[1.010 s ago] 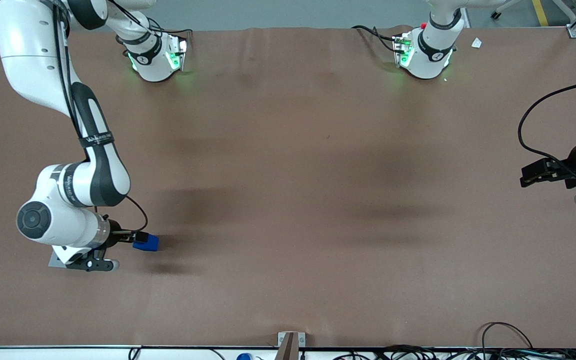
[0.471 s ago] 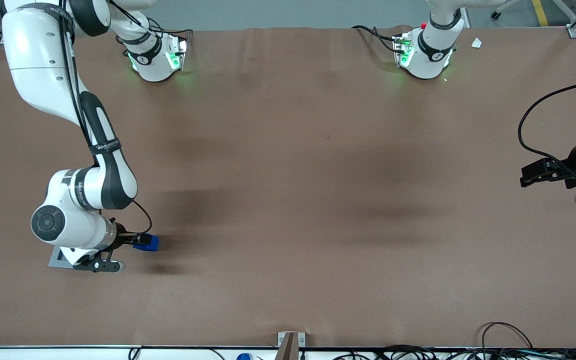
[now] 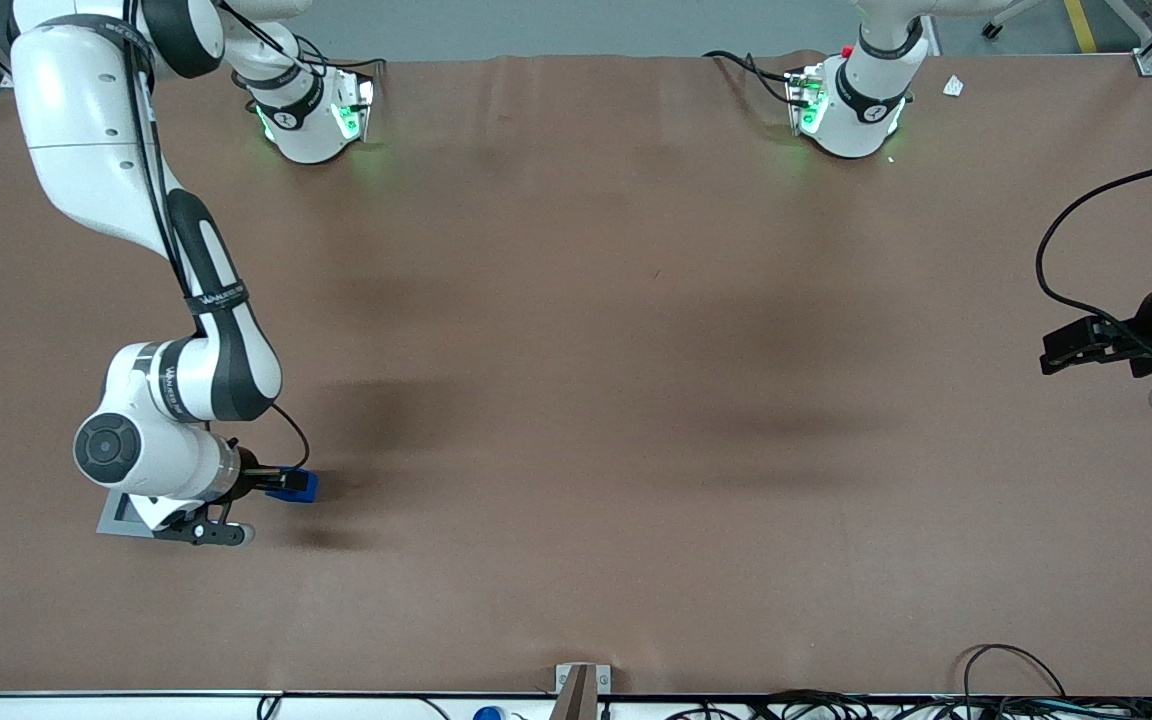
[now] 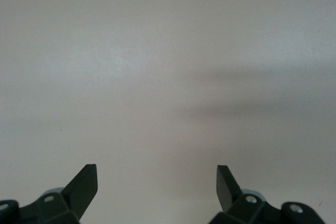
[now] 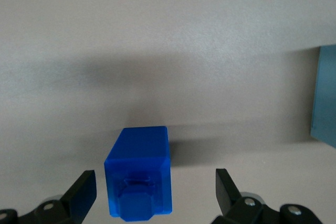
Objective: Insert blue part into gray base with right arm
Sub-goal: 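Lower the right gripper and close it on the blue block, then lift the blue block and carry it above the gray base's opening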
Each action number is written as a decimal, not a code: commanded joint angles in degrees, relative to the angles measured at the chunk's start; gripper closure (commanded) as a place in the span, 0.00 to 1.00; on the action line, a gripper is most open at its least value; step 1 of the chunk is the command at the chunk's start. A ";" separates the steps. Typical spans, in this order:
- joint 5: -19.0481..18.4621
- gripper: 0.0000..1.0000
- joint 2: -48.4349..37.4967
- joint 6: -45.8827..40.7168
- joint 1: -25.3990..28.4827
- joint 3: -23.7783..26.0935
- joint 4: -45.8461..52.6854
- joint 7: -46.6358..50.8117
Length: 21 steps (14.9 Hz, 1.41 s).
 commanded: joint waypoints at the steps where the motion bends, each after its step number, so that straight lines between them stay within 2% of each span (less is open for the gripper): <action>1: -0.21 0.02 -0.32 0.76 0.93 0.02 -0.93 3.14; 6: -0.21 0.16 -0.23 0.76 1.19 -0.06 -1.02 3.50; 9: -0.48 0.31 -0.32 0.85 1.28 -0.06 -1.20 3.41; 12: -0.74 0.55 -0.32 0.76 1.37 -0.06 -1.20 3.41; 14: -0.74 0.80 -0.32 0.59 1.37 -0.06 -1.20 3.33; 16: -0.74 0.98 -0.66 0.24 1.46 -0.06 -0.85 3.41; 19: -1.00 1.00 -3.64 -0.63 0.50 -0.33 0.12 3.24; 21: -1.18 0.99 -5.93 -4.23 -0.38 -0.94 2.57 2.62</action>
